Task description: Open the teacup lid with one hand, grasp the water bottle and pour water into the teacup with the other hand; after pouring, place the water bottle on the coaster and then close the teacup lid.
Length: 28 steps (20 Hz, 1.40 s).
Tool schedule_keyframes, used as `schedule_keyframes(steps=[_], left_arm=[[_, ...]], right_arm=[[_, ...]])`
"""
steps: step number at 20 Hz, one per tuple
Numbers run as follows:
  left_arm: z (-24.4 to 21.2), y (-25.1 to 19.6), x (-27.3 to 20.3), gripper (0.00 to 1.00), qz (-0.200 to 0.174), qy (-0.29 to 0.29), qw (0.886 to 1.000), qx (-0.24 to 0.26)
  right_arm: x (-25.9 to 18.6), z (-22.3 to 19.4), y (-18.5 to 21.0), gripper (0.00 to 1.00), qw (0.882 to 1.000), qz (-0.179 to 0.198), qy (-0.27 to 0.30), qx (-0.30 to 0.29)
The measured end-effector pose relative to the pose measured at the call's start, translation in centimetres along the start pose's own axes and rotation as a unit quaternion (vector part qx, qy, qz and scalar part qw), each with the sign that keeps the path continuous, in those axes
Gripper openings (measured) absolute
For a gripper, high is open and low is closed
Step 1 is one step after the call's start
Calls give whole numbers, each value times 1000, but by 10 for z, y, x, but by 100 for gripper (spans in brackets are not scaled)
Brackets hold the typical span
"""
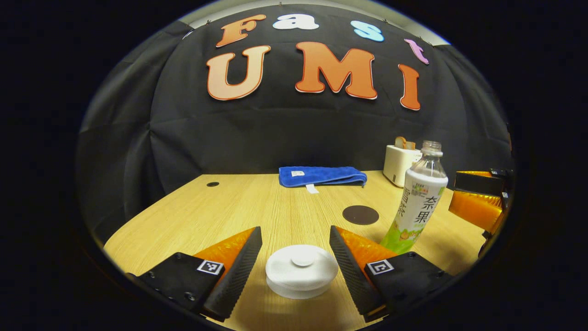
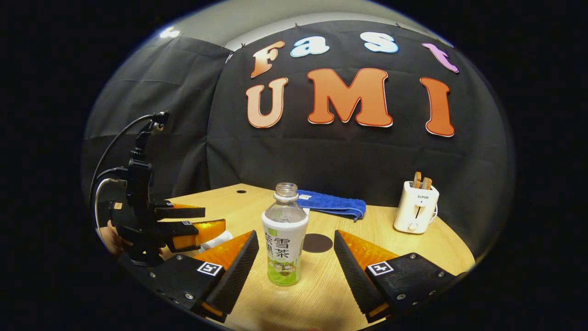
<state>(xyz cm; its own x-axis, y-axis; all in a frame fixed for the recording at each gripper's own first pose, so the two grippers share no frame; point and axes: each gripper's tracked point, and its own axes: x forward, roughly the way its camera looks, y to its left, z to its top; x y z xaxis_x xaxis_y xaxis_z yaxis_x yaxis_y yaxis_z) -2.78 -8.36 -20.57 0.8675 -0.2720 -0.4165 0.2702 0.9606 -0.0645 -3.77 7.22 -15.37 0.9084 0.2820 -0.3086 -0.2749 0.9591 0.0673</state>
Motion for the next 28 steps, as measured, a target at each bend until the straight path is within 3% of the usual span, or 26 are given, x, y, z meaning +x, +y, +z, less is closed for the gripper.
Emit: schedule_keyframes(steps=[4,9,12,13,16,17,20,22,28], left_arm=[[-6,-5,7,90,-2,3,1000,22],[-16,-8,12,65,2,18,998,57],[-17,-7,12,69,5,22,998,58],[-17,-9,15,51,4,23,998,61],[-15,-7,14,46,12,18,998,61],[-15,-6,17,36,10,20,998,57],[-14,-7,17,36,8,17,998,59],[-13,-6,17,29,5,15,998,54],[12,-1,7,29,11,-25,998,50]], right_arm=[[5,-13,-1,99,1000,3,14,3],[10,-19,-1,98,1000,7,22,6],[11,-20,-4,98,1000,6,22,9],[11,-20,-4,98,1000,5,22,10],[12,-23,-7,98,1000,2,24,14],[12,-24,-8,98,1000,2,25,15],[14,-26,-9,98,999,1,27,17],[16,-26,-6,98,999,3,29,17],[28,-31,3,98,999,11,39,15]])
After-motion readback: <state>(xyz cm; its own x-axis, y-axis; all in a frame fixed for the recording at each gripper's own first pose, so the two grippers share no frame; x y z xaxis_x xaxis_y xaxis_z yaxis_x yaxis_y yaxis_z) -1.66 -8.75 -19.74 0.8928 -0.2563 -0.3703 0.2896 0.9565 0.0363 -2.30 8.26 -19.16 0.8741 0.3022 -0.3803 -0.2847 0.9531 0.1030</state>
